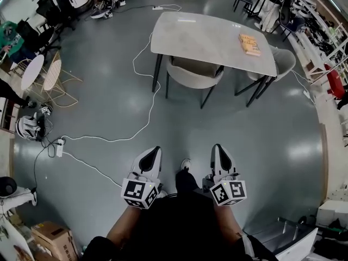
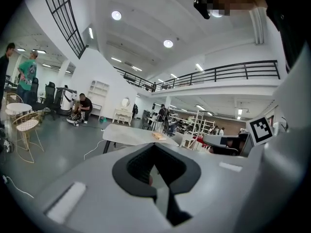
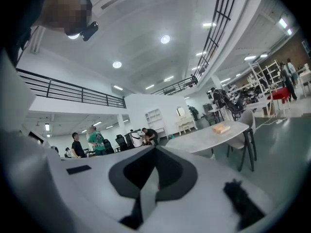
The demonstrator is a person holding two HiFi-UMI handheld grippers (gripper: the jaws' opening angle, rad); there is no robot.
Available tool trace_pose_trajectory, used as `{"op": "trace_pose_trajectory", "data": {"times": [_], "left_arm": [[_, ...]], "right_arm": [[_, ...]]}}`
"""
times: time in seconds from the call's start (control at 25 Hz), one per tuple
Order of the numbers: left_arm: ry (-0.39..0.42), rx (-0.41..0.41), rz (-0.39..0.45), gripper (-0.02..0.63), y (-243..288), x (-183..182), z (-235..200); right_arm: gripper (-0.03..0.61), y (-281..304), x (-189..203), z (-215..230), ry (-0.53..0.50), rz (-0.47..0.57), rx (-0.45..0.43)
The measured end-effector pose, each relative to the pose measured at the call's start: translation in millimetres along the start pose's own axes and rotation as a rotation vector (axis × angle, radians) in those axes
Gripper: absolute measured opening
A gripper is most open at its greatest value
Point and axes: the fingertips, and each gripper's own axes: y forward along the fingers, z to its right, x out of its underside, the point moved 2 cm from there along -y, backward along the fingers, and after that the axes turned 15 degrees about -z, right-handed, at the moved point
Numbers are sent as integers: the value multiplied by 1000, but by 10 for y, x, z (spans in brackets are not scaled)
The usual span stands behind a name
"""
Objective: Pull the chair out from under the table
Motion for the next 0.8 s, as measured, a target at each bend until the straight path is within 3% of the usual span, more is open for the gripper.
{"op": "trace_pose_trajectory", "data": {"times": [0.44,0.8], "left_arm": [[-18,-12,-10,6,1139,-615,33],[3,-34,-23,6,1722,-910,136]], "right_arm": [[15,688,-582,765,-9,-27,-46],[15,1029,-804,1283,7,-43,-63]]}}
